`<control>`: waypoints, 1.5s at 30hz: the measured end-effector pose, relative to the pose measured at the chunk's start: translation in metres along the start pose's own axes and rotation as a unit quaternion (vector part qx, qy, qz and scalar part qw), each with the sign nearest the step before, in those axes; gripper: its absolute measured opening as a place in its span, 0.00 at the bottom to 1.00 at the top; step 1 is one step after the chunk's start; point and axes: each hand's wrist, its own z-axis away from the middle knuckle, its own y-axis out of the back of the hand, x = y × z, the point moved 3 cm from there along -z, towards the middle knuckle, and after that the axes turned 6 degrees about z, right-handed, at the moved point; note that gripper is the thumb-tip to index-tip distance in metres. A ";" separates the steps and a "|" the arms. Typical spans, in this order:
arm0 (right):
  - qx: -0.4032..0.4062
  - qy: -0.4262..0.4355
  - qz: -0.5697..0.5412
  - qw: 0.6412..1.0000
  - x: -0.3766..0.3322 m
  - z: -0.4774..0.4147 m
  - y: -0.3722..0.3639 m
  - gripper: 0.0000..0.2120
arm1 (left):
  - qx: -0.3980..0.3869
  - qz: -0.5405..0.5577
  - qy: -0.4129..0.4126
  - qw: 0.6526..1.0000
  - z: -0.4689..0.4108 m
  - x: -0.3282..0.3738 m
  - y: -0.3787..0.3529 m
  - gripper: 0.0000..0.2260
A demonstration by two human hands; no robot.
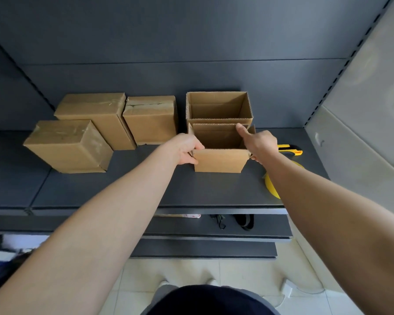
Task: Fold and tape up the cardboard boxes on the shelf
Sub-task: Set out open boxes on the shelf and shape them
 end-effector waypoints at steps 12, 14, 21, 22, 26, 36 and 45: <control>0.049 -0.019 -0.025 0.998 -0.013 0.003 -0.010 0.29 | -0.015 0.078 -0.016 0.997 0.006 0.006 0.011 0.31; 0.092 -0.016 0.007 0.996 -0.020 0.008 -0.007 0.31 | -0.014 0.061 -0.035 0.997 0.005 0.013 0.016 0.32; 0.183 0.244 0.064 0.950 -0.101 0.049 -0.022 0.26 | 0.177 -0.030 -0.241 0.954 0.007 0.047 0.072 0.16; 0.166 0.277 0.046 0.945 -0.116 0.058 -0.031 0.25 | 0.203 -0.050 -0.259 0.943 0.007 0.051 0.085 0.18; 0.053 0.318 0.010 0.946 -0.165 0.082 -0.074 0.24 | 0.278 -0.085 -0.247 0.925 0.002 0.060 0.137 0.15; -0.152 0.086 -0.063 0.983 -0.187 0.057 -0.147 0.31 | 0.207 -0.111 -0.154 0.960 -0.006 0.065 0.160 0.16; -0.112 0.032 -0.125 0.985 -0.177 0.065 -0.149 0.31 | 0.175 -0.004 -0.085 0.981 -0.001 0.050 0.160 0.14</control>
